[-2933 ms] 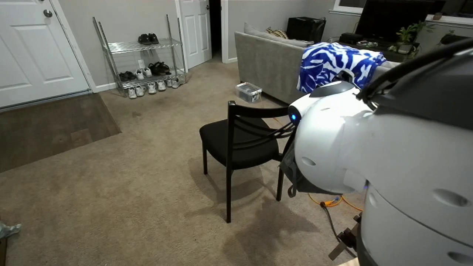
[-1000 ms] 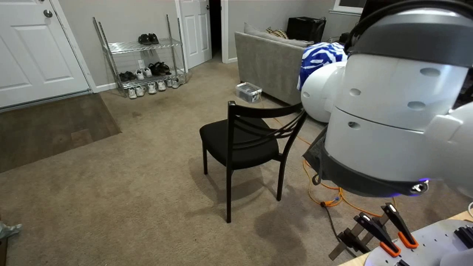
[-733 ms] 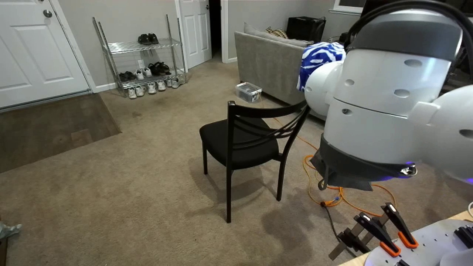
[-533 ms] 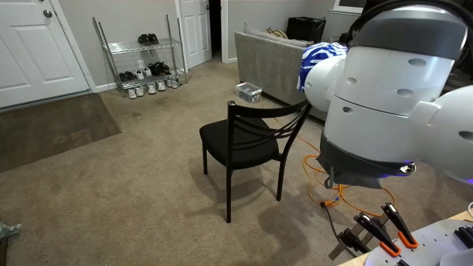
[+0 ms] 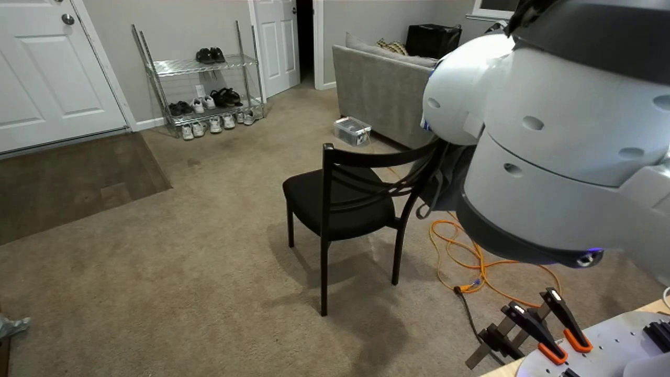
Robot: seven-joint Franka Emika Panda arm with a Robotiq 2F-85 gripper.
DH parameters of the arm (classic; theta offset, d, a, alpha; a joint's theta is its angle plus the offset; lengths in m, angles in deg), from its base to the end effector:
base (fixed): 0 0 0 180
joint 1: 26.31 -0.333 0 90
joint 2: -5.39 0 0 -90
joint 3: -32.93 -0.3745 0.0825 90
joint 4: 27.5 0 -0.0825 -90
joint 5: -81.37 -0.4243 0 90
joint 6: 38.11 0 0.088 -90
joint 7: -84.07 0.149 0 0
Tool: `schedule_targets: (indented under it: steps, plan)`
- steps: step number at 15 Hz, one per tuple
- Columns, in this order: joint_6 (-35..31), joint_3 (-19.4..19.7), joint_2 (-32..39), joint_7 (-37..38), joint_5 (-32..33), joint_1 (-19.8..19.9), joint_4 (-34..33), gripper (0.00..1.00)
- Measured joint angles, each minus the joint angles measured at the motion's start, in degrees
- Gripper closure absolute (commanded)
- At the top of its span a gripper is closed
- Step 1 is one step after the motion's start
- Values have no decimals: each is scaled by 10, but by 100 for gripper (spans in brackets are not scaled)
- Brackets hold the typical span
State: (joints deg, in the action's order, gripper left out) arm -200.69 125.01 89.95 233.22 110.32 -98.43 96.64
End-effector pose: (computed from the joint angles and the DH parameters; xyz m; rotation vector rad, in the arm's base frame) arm 0.6504 -0.0653 0.3503 1.1488 -1.4850 1.9891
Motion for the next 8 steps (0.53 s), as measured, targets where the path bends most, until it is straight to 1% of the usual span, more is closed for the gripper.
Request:
schedule_targets:
  steps: [2, 5, 8]
  plan:
    - [0, 8, 0, 0, 0, -4, -10, 0]
    - [-2, 11, 0, 0, 10, -13, -17, 0]
    - [-2, 12, 0, 0, 40, -49, -19, 0]
